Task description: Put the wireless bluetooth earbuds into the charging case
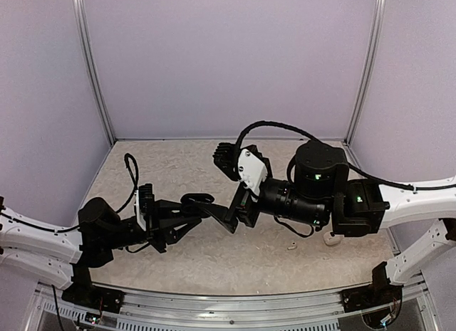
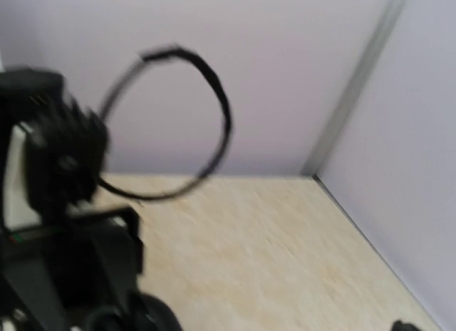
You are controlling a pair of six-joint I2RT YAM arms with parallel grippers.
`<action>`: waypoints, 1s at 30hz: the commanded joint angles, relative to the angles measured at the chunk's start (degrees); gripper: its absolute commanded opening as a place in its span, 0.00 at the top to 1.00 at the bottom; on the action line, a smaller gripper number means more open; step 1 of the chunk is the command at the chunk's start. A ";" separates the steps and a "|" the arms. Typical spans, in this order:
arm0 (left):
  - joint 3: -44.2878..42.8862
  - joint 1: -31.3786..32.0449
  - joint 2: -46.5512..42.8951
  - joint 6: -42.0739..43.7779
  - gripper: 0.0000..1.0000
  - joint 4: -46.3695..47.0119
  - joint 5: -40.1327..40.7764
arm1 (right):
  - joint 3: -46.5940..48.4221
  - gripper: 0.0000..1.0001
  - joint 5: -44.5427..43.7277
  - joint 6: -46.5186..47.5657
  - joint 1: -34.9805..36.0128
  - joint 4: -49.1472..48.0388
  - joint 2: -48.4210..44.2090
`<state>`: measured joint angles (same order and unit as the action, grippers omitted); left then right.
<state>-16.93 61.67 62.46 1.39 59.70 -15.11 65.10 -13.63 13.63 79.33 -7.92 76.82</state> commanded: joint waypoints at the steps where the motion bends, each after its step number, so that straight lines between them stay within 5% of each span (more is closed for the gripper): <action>1: 0.27 -0.82 0.64 -0.90 1.00 3.17 -1.34 | 0.57 0.00 -7.81 -5.68 -1.81 4.17 -2.39; 10: 1.11 -2.00 1.03 -1.15 1.00 4.60 -2.06 | -10.10 0.01 6.71 -26.73 -27.22 16.07 -15.39; 16: 1.11 -2.35 1.85 -2.18 1.00 5.74 -2.74 | -14.44 0.13 11.67 -25.21 -44.22 27.06 -13.41; 30: 0.40 -2.35 1.53 -2.69 1.00 4.61 -2.86 | -23.56 0.20 12.10 -27.82 -57.93 22.90 0.42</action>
<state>-16.32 59.55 64.55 -0.95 63.02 -17.61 44.01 -0.60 -11.64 23.03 17.19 75.00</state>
